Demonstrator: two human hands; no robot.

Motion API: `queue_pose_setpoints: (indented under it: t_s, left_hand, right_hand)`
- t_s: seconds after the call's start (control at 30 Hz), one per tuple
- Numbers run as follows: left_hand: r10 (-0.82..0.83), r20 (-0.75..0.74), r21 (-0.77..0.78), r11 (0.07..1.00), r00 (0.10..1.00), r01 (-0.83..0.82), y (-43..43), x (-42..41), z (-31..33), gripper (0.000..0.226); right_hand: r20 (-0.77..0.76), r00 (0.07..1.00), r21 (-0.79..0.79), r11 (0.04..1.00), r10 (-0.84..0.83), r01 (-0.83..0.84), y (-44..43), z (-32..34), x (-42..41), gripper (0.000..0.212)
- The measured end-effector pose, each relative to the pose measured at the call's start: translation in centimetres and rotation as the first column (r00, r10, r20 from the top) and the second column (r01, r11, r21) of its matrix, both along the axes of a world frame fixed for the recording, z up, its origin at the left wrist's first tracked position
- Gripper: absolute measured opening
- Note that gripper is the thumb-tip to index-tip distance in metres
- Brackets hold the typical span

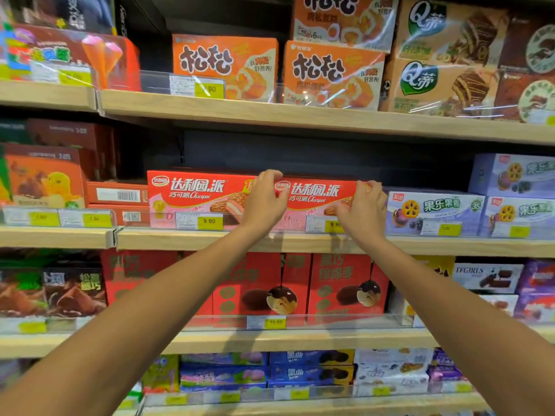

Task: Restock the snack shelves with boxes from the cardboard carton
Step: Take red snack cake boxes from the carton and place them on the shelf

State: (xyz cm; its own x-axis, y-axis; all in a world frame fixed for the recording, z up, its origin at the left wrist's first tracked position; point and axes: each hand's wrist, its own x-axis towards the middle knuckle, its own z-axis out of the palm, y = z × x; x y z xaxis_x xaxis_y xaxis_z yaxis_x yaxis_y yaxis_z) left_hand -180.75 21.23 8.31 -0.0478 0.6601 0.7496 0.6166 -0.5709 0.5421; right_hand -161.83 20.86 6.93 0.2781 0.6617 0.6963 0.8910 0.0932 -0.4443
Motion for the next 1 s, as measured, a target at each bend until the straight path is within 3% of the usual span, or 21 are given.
queue_pose_setpoints:
  t_s: [0.17,0.43,0.53,0.73,0.93,1.0]
  left_hand:
    - [-0.121,0.163,-0.116,0.983,0.979,0.141,-2.1,-1.8,-2.8,0.028]
    - [-0.104,0.108,-0.278,0.952,0.989,0.131,-5.5,-6.5,-11.8,0.02]
    - [-0.095,0.048,-0.351,0.93,0.994,0.106,-6.1,-8.2,-16.0,0.021]
    - [-0.077,0.079,-0.563,0.819,0.994,0.108,-7.6,-10.9,-24.7,0.014]
    - [-0.063,0.144,-0.753,0.64,0.987,0.151,-10.1,-12.8,-33.2,0.009]
    - [-0.027,0.117,-0.841,0.529,0.993,0.114,-10.6,-13.8,-37.4,0.014]
  right_hand:
    - [0.001,0.985,0.128,0.976,0.175,-0.174,-2.8,-1.7,-3.5,0.017]
    - [0.204,0.906,-0.201,0.922,0.371,-0.332,-6.7,-10.6,-9.0,0.014]
    - [0.227,0.828,-0.396,0.826,0.512,-0.401,-7.6,-14.4,-10.4,0.016]
    - [0.141,0.718,-0.676,0.596,0.681,-0.433,-9.6,-22.7,-12.6,0.021]
    - [-0.106,0.754,-0.828,0.363,0.648,-0.429,-9.8,-32.1,-13.7,0.029]
    - [-0.202,0.762,-0.849,0.278,0.615,-0.45,-10.1,-36.6,-14.2,0.031]
